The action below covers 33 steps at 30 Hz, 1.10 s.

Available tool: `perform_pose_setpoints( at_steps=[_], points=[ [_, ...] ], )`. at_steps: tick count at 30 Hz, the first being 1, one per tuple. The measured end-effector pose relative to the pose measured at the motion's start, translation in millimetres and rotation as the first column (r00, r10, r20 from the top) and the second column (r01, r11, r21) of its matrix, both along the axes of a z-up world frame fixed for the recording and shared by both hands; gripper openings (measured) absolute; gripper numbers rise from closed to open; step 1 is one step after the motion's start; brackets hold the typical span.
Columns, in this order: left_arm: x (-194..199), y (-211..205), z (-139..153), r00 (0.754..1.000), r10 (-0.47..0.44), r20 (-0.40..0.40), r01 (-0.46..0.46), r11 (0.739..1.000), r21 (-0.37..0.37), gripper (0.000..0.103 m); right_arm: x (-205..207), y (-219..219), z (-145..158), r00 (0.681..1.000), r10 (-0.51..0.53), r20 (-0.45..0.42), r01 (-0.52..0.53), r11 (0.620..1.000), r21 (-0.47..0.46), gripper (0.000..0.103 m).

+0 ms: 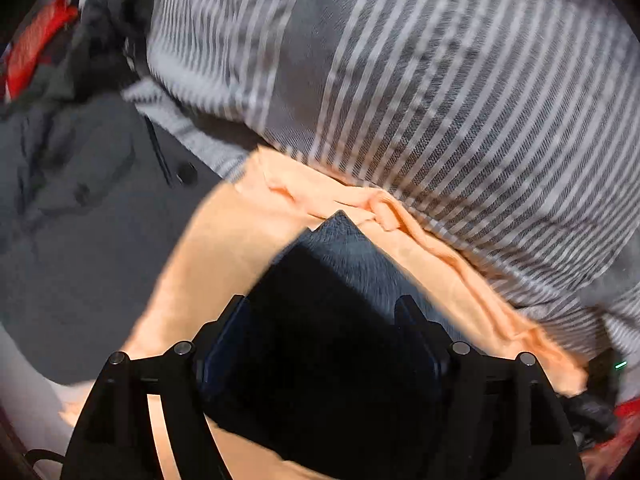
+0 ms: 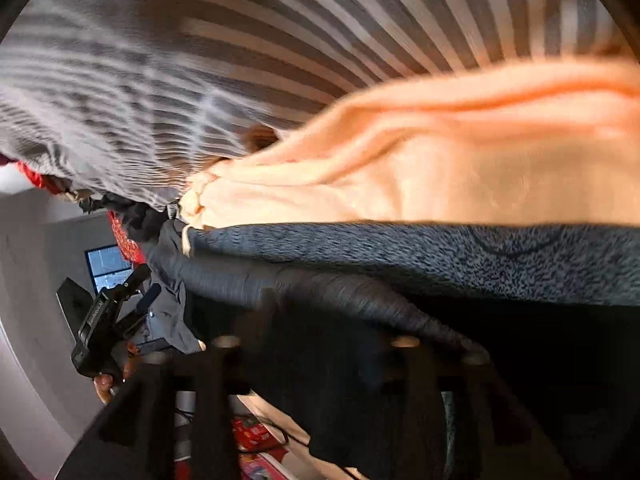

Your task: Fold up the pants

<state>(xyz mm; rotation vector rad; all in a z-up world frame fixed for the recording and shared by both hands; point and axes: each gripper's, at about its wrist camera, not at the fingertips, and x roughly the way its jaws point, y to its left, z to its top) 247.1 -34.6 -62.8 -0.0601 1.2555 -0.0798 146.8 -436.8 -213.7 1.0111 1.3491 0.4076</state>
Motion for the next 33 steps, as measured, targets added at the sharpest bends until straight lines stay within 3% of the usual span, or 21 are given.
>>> perform_pose_setpoints(
  at_steps=[2, 5, 7, 9, 11, 12, 14, 16, 18, 19, 22, 24, 25, 26, 27, 30, 33],
  points=[
    [-11, -16, -3, 0.997, -0.074, -0.016, 0.075, 0.997, 0.033, 0.075, -7, -4, 20, 0.999, -0.007, 0.038, 0.009, 1.0, -0.03, 0.063],
    [-42, -54, -31, 0.973, -0.221, -0.073, 0.227, 0.968, 0.103, 0.075, -30, 1, 43, 0.997, 0.004, 0.076, -0.007, 0.999, 0.04, 0.062],
    [-62, -82, -56, 0.948, -0.294, -0.12, 0.309, 0.943, 0.126, 0.075, -49, 13, 41, 0.997, 0.045, 0.058, -0.049, 0.996, 0.077, 0.062],
    [-79, -103, -81, 0.93, -0.334, -0.156, 0.36, 0.913, 0.191, 0.076, -65, 22, 29, 0.995, 0.094, 0.015, -0.094, 0.995, 0.014, 0.061],
    [-89, -114, -86, 0.932, -0.348, -0.104, 0.363, 0.894, 0.263, 0.079, -73, 25, 12, 0.992, 0.12, -0.036, -0.124, 0.984, -0.126, 0.06],
    [-91, -117, -84, 0.928, -0.356, -0.107, 0.371, 0.886, 0.278, 0.079, -76, 19, 5, 0.993, 0.108, -0.051, -0.115, 0.98, -0.159, 0.051],
    [-91, -118, -79, 0.917, -0.373, -0.144, 0.399, 0.875, 0.274, 0.079, -81, 7, 11, 0.998, 0.065, -0.022, -0.067, 0.993, -0.102, 0.047],
    [-96, -117, -66, 0.906, -0.394, -0.157, 0.423, 0.863, 0.275, 0.079, -90, -5, 33, 0.998, 0.022, 0.061, -0.018, 0.998, -0.058, 0.055],
    [-108, -118, -46, 0.887, -0.436, -0.152, 0.461, 0.85, 0.254, 0.079, -109, -22, 60, 0.99, -0.03, 0.139, 0.039, 0.997, -0.06, 0.073],
    [-115, -120, -37, 0.877, -0.455, -0.155, 0.48, 0.845, 0.235, 0.079, -122, -30, 71, 0.985, -0.062, 0.163, 0.073, 0.995, -0.063, 0.074],
    [-152, -139, -26, 0.832, -0.519, -0.194, 0.545, 0.83, 0.118, 0.079, -173, -55, 87, 0.976, -0.148, 0.161, 0.167, 0.98, -0.11, 0.074],
    [-184, -161, -24, 0.775, -0.585, -0.238, 0.606, 0.795, 0.018, 0.079, -213, -67, 89, 0.971, -0.2, 0.131, 0.22, 0.962, -0.162, 0.074],
    [-203, -174, -24, 0.734, -0.629, -0.254, 0.644, 0.765, -0.034, 0.079, -242, -72, 88, 0.964, -0.242, 0.111, 0.259, 0.949, -0.178, 0.074],
    [-214, -182, -24, 0.71, -0.655, -0.259, 0.664, 0.745, -0.064, 0.079, -264, -77, 86, 0.957, -0.275, 0.094, 0.288, 0.941, -0.18, 0.074],
    [-232, -196, -23, 0.666, -0.699, -0.259, 0.699, 0.707, -0.112, 0.079, -290, -81, 83, 0.947, -0.314, 0.07, 0.321, 0.929, -0.182, 0.074],
    [-272, -230, -24, 0.576, -0.777, -0.253, 0.758, 0.624, -0.19, 0.079, -373, -78, 72, 0.898, -0.439, -0.018, 0.428, 0.884, -0.188, 0.074],
    [-296, -253, -27, 0.518, -0.817, -0.254, 0.783, 0.572, -0.243, 0.079, -436, -60, 46, 0.85, -0.517, -0.101, 0.492, 0.848, -0.195, 0.074]
  ],
)
